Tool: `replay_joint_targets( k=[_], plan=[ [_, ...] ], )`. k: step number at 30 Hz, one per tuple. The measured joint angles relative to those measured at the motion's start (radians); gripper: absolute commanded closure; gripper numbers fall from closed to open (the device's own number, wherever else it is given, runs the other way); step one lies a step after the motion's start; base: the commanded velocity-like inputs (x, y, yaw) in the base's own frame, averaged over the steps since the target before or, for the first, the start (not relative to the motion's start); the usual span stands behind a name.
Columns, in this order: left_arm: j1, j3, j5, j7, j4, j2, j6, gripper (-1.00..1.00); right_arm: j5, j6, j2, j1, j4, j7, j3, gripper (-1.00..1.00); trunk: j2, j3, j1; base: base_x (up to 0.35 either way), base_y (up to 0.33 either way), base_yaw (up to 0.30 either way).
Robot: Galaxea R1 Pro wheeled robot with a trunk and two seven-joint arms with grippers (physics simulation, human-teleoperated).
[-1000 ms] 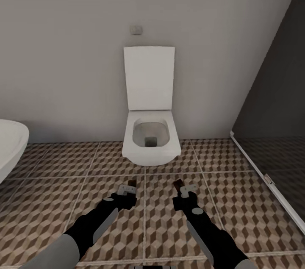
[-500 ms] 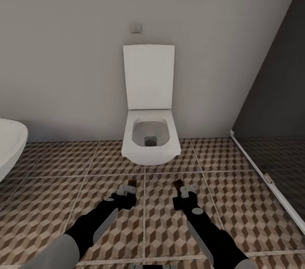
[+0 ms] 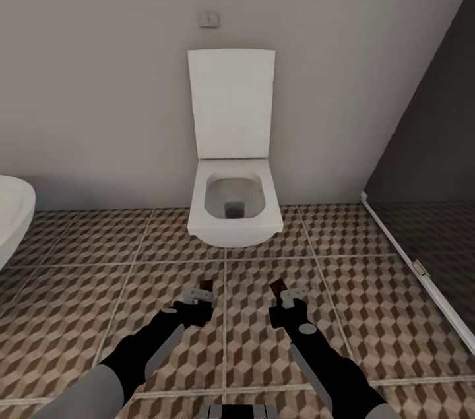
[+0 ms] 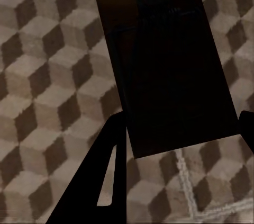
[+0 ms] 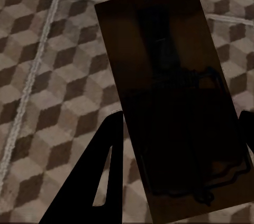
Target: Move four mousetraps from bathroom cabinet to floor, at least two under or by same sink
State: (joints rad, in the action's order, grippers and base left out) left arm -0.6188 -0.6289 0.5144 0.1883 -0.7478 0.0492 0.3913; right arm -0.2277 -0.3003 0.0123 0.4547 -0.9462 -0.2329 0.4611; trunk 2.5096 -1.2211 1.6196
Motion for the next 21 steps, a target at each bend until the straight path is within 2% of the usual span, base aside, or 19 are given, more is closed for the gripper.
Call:
replay_joint_targets(
  k=[21],
  plan=[
    [0.000,0.000,0.000,0.000,0.000,0.000,0.000,1.00,0.001,0.000,-0.001,0.000,0.000,0.000,0.000,1.00,0.005,-0.081,0.009,0.000,0.000,0.000]
  ],
)
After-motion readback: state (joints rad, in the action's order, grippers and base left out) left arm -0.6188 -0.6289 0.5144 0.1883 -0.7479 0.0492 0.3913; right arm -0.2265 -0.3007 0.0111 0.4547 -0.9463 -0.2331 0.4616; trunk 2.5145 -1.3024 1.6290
